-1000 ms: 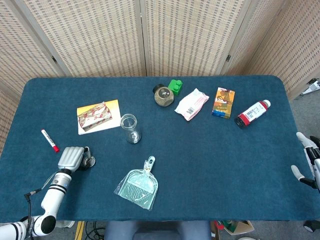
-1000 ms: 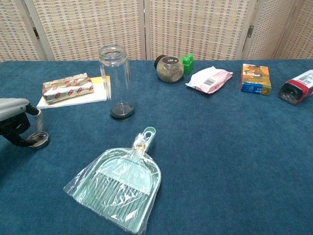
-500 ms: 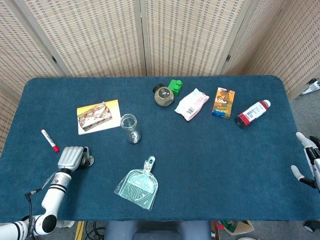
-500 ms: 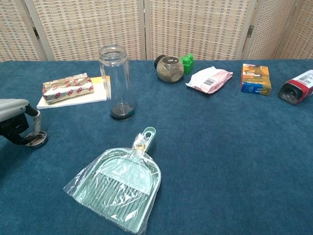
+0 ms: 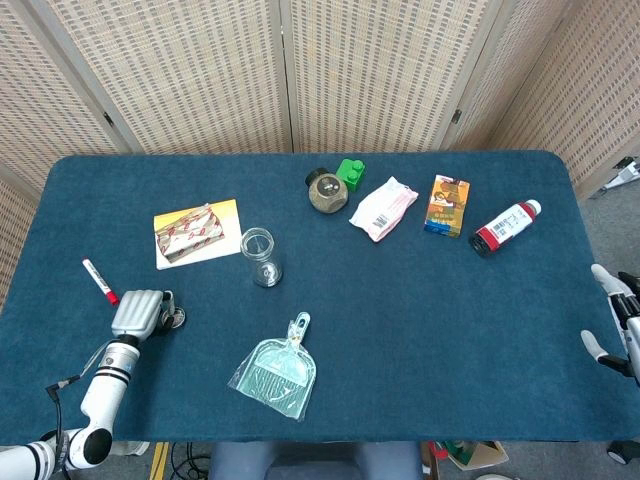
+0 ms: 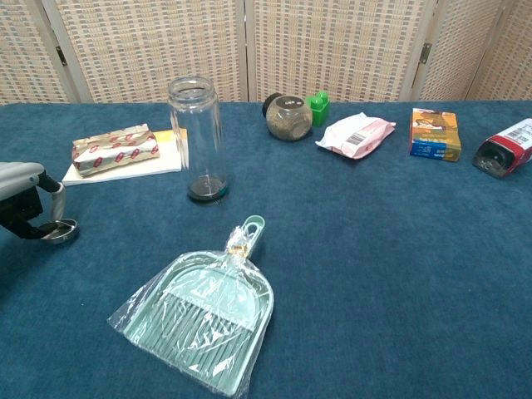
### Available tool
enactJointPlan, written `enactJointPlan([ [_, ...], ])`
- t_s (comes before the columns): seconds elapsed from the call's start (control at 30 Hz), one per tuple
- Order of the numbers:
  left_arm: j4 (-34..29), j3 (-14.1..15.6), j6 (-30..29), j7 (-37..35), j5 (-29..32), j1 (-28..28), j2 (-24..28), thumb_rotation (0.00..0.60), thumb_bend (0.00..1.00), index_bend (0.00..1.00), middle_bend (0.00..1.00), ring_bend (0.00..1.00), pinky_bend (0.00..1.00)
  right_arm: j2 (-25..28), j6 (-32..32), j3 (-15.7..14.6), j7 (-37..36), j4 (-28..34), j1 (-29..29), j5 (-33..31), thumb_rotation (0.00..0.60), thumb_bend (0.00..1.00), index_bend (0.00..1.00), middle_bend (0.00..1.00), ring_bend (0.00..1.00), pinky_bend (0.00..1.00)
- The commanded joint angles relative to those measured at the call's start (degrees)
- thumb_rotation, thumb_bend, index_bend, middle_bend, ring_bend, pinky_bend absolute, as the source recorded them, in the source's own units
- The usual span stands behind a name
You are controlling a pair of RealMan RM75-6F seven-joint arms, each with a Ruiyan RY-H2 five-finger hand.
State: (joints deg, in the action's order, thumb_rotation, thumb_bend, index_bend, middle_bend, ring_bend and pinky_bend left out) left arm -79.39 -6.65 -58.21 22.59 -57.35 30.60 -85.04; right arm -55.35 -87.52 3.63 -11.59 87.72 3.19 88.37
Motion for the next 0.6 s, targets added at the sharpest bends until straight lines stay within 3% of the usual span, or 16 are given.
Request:
enactJointPlan([
  [0.03,-0.8,0.1,-0.4,0.2,-0.3,-0.2,0.8,0.600,0.43,0.63,0.95,0.91,1.00,0.0,-0.1,0.0,0.0,0.1,-0.1,0.1,0.600,0.30,0.02,0.19,0.08,0.23],
  [0.6,-11.4,-1.7,-6.9,0.1,-4.6,-1.4,9.4,0.600,0.43,0.63,0.95,0.92,1.00,0.4,-0.6,0.0,0.3,0.7,-0.1,0.7,0.600,0.30,0.02,0.19,0.08,0.23],
])
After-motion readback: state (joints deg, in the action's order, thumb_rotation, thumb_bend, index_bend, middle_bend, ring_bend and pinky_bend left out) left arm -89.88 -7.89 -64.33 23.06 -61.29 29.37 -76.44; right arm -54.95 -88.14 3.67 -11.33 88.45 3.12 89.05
